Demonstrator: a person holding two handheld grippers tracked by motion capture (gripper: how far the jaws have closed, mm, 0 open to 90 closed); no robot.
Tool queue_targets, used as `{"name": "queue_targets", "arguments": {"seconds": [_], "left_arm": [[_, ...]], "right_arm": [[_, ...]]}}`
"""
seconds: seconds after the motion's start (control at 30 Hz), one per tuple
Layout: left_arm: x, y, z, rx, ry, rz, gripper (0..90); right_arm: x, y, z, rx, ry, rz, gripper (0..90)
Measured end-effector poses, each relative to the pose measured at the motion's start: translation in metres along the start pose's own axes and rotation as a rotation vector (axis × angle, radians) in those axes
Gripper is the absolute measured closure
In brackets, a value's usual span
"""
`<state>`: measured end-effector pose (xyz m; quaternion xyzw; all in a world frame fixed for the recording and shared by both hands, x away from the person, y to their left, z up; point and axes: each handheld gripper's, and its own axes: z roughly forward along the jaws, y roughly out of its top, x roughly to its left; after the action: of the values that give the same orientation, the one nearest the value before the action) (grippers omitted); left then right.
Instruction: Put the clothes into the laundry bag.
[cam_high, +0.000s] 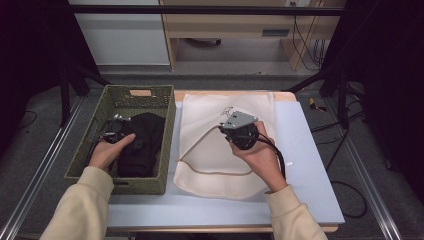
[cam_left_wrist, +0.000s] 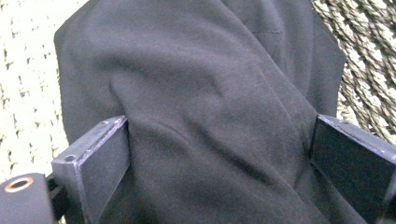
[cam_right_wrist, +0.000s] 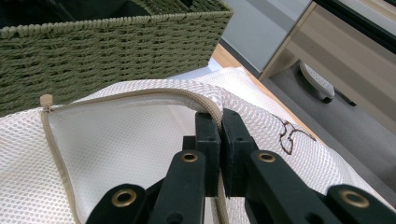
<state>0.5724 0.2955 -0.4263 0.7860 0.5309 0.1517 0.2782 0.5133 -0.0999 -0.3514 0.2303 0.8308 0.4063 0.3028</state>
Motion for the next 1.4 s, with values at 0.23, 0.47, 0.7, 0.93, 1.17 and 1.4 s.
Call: {"name": "queue_targets", "arguments": {"seconds": [0.23,0.47,0.7,0.93,1.17,1.4], "left_arm": [[-0.0046,-0.001,0.0013,0.009,0.016,0.051,5.3],[-0.0038,-0.0034,0.0034,0.018,0.041,0.064,4.0],[0.0013,-0.0048,0.0058,0.039,0.062,0.028,0.0],[0.0008,-0.0054,0.0063,0.041,0.048,0.018,0.2],[-0.002,-0.0049,0.007,0.046,0.039,0.035,0.7],[-0.0035,-0.0051,0.0074,0.045,0.039,0.042,0.7]], "right_arm": [[0.001,0.002,-0.0025,-0.004,0.0,-0.006,87.2],[0.0014,0.0023,-0.003,-0.005,0.002,-0.01,87.3],[0.0011,0.0024,-0.0038,-0.004,0.003,-0.007,87.2],[0.0008,0.0026,-0.0041,-0.006,0.005,-0.005,87.2],[0.0008,0.0027,-0.0041,-0.005,0.005,-0.004,87.1],[0.0009,0.0029,-0.0038,-0.007,0.006,-0.007,87.1]]}}
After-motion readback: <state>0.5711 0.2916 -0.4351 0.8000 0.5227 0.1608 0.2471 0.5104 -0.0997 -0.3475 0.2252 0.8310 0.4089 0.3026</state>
